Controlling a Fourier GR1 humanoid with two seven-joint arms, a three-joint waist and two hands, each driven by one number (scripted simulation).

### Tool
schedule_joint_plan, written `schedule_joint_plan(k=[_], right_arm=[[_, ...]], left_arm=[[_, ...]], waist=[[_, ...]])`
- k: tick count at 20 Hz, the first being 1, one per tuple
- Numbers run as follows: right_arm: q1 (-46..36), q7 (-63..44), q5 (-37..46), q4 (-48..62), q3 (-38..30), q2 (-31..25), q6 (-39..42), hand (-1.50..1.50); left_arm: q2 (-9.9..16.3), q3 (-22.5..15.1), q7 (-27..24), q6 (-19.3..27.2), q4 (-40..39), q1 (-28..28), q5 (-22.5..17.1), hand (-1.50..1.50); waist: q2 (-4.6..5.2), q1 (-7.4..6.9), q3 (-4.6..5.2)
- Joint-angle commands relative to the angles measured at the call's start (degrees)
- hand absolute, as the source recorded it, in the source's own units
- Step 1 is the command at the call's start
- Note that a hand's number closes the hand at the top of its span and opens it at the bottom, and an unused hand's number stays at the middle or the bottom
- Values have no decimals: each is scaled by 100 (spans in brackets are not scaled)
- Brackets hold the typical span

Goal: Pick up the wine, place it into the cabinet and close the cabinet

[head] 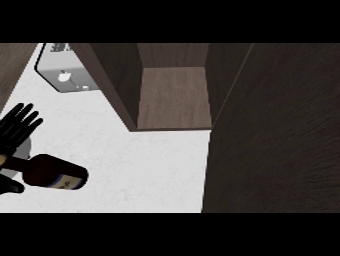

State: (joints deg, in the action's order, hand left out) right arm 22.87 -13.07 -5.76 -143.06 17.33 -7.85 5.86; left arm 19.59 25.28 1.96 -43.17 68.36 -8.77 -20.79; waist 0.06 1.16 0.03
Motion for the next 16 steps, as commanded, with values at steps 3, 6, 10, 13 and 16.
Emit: schedule_joint_plan(k=[3, 6, 10, 13, 16], right_arm=[[156, -459, -571, -723, 73, 0, 36, -150], [175, -164, 2, -541, 391, 193, -35, -150], [-84, -438, -517, -624, -70, 76, 24, -150], [148, -268, -297, -655, 167, 145, 44, -150], [40, -360, -414, -571, 43, 148, 90, -150]], left_arm=[[-11, -209, -1075, -599, -1214, -32, 675, -150], [-47, -300, -1172, -780, -1646, -272, 645, -150], [147, -321, -1914, -1064, -2412, -341, 1076, -150], [-113, -485, -1992, -946, -2749, -431, 1168, -150], [268, -481, -2336, -1258, -3240, -496, 1330, -150]], waist=[[15, 6, 10], [-1, -19, 5], [12, -23, 7], [4, 7, 7], [10, 0, 9]])
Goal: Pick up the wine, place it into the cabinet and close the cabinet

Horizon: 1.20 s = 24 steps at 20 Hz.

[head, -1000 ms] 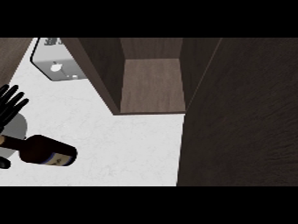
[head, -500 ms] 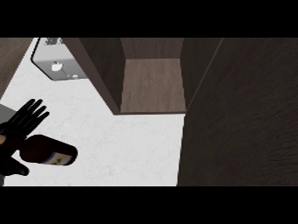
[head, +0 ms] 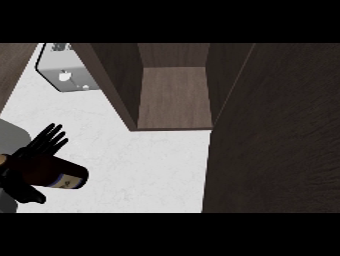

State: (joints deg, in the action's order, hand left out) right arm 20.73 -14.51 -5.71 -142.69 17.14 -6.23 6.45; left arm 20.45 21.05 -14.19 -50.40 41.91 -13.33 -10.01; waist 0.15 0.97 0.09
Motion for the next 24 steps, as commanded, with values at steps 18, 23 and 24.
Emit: schedule_joint_plan(k=[18, 23, 24], right_arm=[[281, -198, -223, -542, 136, 85, 89, -150], [345, -78, -302, -374, 91, 127, 141, -150], [186, 198, -348, -12, -140, 119, 230, -150]], left_arm=[[-375, -360, -1390, -552, -1694, -610, 367, 150], [-274, -377, -988, -1162, -1890, -656, 132, 150], [-436, -390, -994, -892, -1892, -889, 156, 150]], waist=[[2, 59, 9], [6, 38, 7], [18, 41, 4]])
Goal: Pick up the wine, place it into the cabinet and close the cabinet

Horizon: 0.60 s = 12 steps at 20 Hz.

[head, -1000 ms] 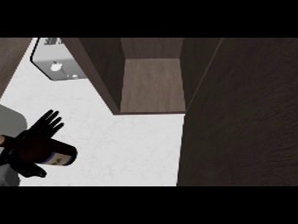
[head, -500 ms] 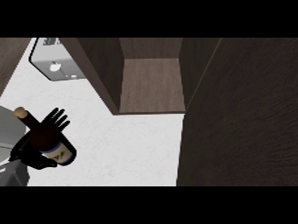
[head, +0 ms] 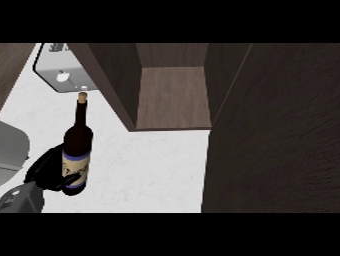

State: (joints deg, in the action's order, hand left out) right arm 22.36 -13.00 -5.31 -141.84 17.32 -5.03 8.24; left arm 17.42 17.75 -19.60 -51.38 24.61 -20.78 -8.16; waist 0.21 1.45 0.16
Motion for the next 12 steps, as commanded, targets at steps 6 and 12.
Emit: schedule_joint_plan(k=[6, 12], right_arm=[[-21, -232, -105, -301, 86, 3, -30, -150], [187, -49, -97, -293, -5, 22, -57, -150]], left_arm=[[-385, -528, -1467, 220, 1087, 47, 564, 150], [-904, -336, -2416, 2598, 1715, 795, 805, 150]], waist=[[-18, -74, -1], [-44, -148, -14]])
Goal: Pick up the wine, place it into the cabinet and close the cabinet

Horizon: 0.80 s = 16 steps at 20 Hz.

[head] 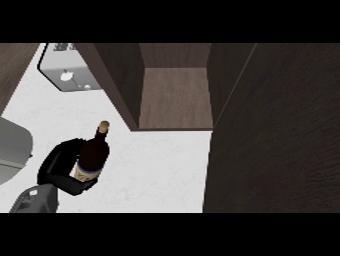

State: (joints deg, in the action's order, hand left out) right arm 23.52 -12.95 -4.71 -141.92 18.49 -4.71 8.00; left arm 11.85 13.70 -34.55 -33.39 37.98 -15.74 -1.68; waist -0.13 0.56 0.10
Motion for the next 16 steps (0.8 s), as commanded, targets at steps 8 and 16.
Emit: schedule_joint_plan(k=[8, 16], right_arm=[[126, -22, -270, -215, -204, -67, 44, -150], [183, -184, -319, -513, -221, -52, -20, -150]], left_arm=[[-735, -340, -671, 2609, 1226, 487, 854, 150], [-1171, -998, 946, 3265, 2462, 307, 626, 150]], waist=[[-5, -41, -16], [-8, -40, -15]])
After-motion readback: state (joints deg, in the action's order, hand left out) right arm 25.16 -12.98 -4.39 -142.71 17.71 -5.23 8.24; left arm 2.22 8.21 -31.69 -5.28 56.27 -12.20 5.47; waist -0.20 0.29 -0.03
